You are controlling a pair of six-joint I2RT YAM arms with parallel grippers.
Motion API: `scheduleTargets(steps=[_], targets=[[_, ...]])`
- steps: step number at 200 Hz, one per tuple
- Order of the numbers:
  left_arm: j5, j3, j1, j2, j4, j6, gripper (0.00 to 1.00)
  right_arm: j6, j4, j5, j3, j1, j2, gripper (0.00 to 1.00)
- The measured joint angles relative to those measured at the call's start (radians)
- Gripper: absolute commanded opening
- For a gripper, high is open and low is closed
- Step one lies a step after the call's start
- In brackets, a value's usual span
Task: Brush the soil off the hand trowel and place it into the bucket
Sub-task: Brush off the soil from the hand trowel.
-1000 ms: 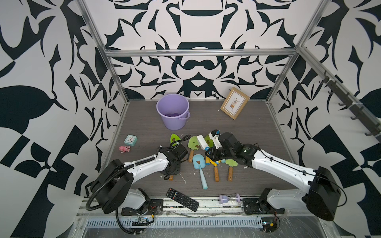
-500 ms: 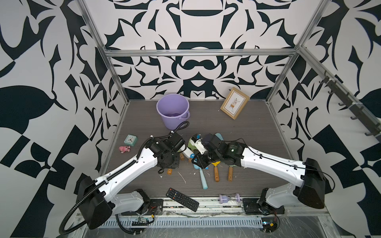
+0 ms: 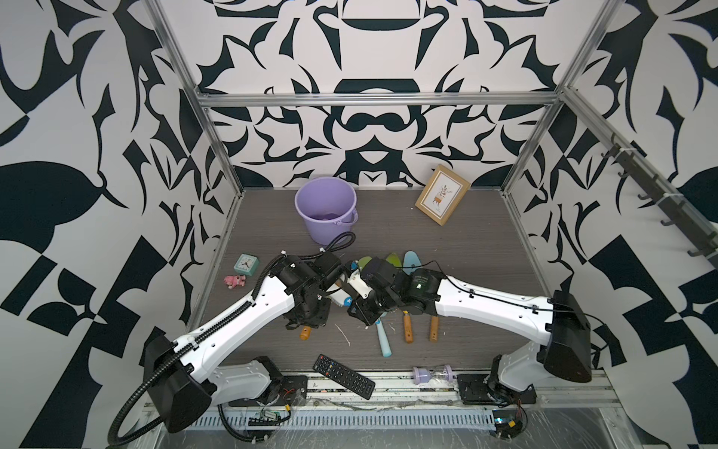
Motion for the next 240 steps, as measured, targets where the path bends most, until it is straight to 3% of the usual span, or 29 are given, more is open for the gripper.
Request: scheduleTargets(steps=[70,132,169,240], targets=[[0.005,-0.020,0.000,0.000,-0.003,-0.003,0.00,-0.004,-0.008,0.053,0.072,0.037,0.108,0.00],[-0.051,-0.041,0.005,-0.007,-0.031,-0.039,0.00,-0.006,-0.095,0.138,0.149,-0.024,0.163,0.00],[-0.078,-0.058,0.001,-0.011,-0.052,-0.066,0.00,-0.003,-0.094,0.123,0.149,-0.040,0.143,0.00],[-0.099,-0.058,0.001,-0.011,-0.079,-0.083,0.00,0.026,-0.050,0.066,0.150,0.043,0.125,0.00]])
